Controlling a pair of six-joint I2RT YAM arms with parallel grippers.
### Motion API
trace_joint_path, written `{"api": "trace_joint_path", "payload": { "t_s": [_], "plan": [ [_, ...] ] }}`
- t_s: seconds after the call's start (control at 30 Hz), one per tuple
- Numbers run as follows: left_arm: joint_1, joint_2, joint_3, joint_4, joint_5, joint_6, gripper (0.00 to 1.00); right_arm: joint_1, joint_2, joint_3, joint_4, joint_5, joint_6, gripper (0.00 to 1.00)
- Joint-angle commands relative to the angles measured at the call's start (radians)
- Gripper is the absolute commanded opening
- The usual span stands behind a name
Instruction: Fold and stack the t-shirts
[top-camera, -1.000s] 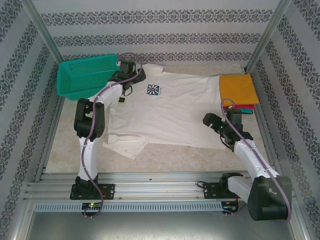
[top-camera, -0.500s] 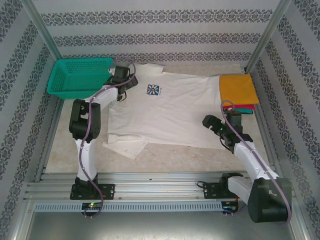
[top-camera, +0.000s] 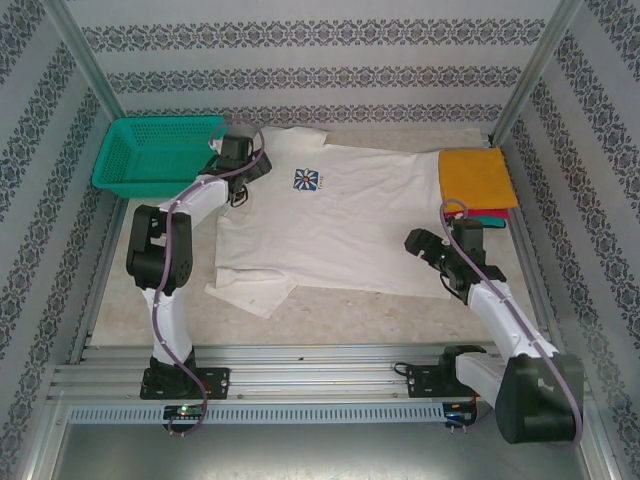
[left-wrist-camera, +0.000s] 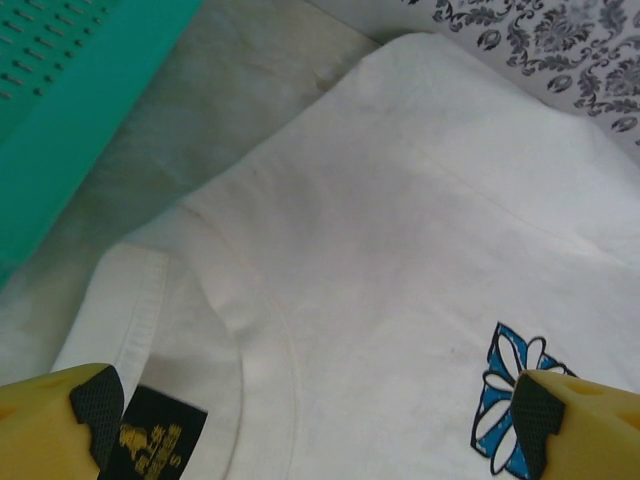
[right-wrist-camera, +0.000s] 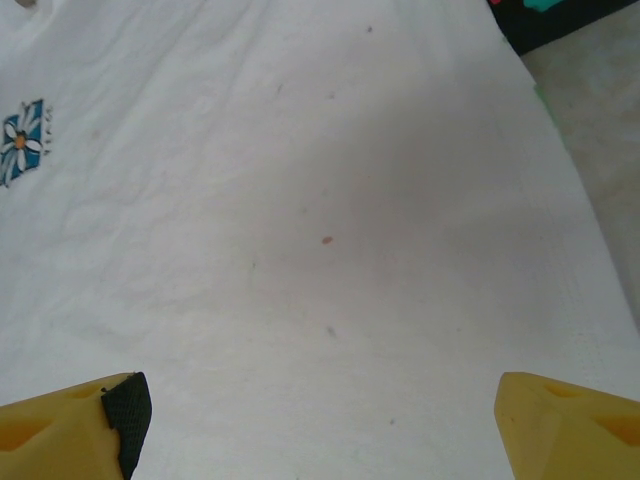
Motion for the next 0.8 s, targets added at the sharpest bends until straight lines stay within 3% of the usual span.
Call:
{"api": "trace_joint_path", "payload": {
  "t_s": [0.0,0.2,0.4,0.77],
  "plan": [
    [-0.041,-0.095,-0.063,0.053,0.038,0.027,1.00,0.010,0.119,0.110,-0.003,0.024,-0.091,0.89],
    [-0.120,-0.190,-0.259,0.118,0.100,-0.030,1.00,0.012,0.469,0.356,0.014,-0.001,-0.092,0.89],
    [-0.138,-0.181,-0.396,0.183,0.156,-0.112,1.00,-0.006,0.769,0.618,-0.038,-0.028,-0.070,0.90],
    [-0.122,-0.143,-0.514,0.218,0.177,-0.237,1.00,-0.024,1.014,0.868,-0.148,-0.020,-0.016,0.89]
  ]
}}
